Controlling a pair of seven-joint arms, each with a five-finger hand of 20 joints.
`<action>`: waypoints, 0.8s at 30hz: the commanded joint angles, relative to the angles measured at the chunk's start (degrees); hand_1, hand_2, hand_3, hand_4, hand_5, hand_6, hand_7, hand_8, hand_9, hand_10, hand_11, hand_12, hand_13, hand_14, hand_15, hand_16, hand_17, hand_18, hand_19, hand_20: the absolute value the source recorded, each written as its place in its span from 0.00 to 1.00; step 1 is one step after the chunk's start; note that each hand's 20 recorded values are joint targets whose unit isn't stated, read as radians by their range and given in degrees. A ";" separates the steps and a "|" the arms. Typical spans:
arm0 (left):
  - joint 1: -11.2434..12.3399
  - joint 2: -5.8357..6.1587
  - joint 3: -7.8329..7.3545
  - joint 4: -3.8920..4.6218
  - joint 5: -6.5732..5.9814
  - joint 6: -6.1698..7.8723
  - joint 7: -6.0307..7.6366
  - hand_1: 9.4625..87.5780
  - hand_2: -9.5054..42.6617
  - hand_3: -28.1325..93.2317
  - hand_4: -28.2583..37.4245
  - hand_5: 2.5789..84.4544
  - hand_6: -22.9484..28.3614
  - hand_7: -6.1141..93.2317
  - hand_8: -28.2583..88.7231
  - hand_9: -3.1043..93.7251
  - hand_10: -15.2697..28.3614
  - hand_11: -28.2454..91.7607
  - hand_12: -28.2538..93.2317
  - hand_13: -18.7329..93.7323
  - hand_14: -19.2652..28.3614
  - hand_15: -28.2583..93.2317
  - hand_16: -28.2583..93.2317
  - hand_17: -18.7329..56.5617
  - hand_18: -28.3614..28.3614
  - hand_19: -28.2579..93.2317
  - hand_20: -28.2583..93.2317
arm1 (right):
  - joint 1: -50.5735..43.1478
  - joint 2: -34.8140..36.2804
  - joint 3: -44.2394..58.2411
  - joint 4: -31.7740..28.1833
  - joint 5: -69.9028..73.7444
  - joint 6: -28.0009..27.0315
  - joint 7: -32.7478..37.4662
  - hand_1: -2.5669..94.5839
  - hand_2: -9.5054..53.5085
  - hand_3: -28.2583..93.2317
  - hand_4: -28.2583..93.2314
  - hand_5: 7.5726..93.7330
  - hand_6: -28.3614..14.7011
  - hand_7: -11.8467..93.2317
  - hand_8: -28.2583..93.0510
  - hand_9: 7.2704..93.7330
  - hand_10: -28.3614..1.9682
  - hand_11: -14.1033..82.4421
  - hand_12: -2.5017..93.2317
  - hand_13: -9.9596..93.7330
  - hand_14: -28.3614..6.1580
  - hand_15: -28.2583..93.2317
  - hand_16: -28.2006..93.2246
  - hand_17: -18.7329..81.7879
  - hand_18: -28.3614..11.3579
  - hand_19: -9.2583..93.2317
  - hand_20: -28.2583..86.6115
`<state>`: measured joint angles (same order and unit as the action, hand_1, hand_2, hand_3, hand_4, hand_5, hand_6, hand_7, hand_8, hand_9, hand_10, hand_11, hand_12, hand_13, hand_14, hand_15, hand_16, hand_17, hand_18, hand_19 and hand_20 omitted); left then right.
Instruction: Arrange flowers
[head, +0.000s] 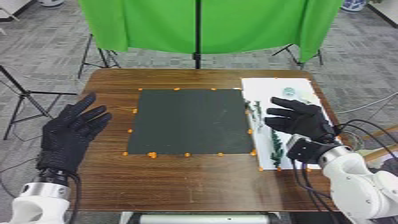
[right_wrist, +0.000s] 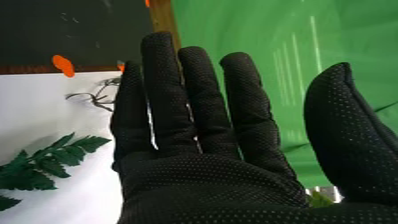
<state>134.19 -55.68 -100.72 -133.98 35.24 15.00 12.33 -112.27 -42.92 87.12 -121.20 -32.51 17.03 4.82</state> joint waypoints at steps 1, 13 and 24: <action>0.60 -0.03 0.19 -0.03 -0.28 0.30 -0.28 0.15 0.36 0.86 0.00 0.42 0.62 0.17 0.17 0.37 0.81 0.44 0.33 0.36 0.95 0.60 0.18 0.10 0.88 0.63 0.30 | 0.35 0.35 -0.68 -0.32 -0.14 1.70 -0.96 0.21 0.30 0.96 0.04 0.47 0.56 0.32 0.11 0.50 0.37 0.36 0.17 0.52 0.33 0.59 0.33 0.28 0.19 0.66 0.41; 0.93 0.29 0.20 -0.27 -0.69 1.50 0.00 0.15 0.36 0.86 0.01 0.42 0.63 0.17 0.17 0.37 0.81 0.45 0.32 0.37 0.95 0.62 0.17 0.10 0.88 0.64 0.30 | -0.81 1.61 0.14 -3.95 -12.79 8.10 4.96 0.24 0.28 0.96 0.04 0.48 0.56 0.35 0.10 0.52 0.40 0.39 0.17 0.54 0.35 0.63 0.32 0.29 0.16 0.68 0.42; 1.27 0.54 -0.69 -0.67 -0.69 1.79 -0.39 0.15 0.36 0.86 0.01 0.43 0.64 0.18 0.17 0.37 0.82 0.46 0.32 0.37 0.96 0.63 0.17 0.10 0.88 0.65 0.30 | 5.25 1.15 -3.97 -8.21 -41.19 7.78 36.02 0.28 0.19 0.90 0.04 0.48 0.48 0.33 0.11 0.58 0.29 0.53 0.19 0.64 0.34 0.77 0.31 0.42 0.11 0.84 0.36</action>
<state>134.58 -55.29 -100.76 -134.31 34.79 16.32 12.44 -111.88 -41.79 87.59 -128.76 -65.37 24.96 31.05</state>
